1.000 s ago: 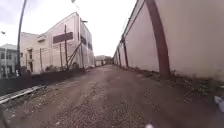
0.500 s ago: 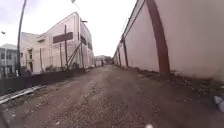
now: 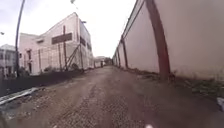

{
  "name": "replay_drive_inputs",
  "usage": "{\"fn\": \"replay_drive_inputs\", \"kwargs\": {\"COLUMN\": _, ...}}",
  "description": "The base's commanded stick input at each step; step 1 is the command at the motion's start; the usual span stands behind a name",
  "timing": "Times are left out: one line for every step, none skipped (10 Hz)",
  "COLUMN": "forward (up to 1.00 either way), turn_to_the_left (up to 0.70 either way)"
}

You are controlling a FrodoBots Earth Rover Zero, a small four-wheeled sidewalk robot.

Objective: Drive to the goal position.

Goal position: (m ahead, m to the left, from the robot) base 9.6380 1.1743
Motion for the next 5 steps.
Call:
{"fn": "replay_drive_inputs", "kwargs": {"forward": 0.85, "turn_to_the_left": 0.0}}
{"fn": "replay_drive_inputs", "kwargs": {"forward": 0.85, "turn_to_the_left": 0.0}}
{"fn": "replay_drive_inputs", "kwargs": {"forward": 0.85, "turn_to_the_left": 0.0}}
{"fn": "replay_drive_inputs", "kwargs": {"forward": 0.85, "turn_to_the_left": 0.0}}
{"fn": "replay_drive_inputs", "kwargs": {"forward": 0.85, "turn_to_the_left": 0.0}}
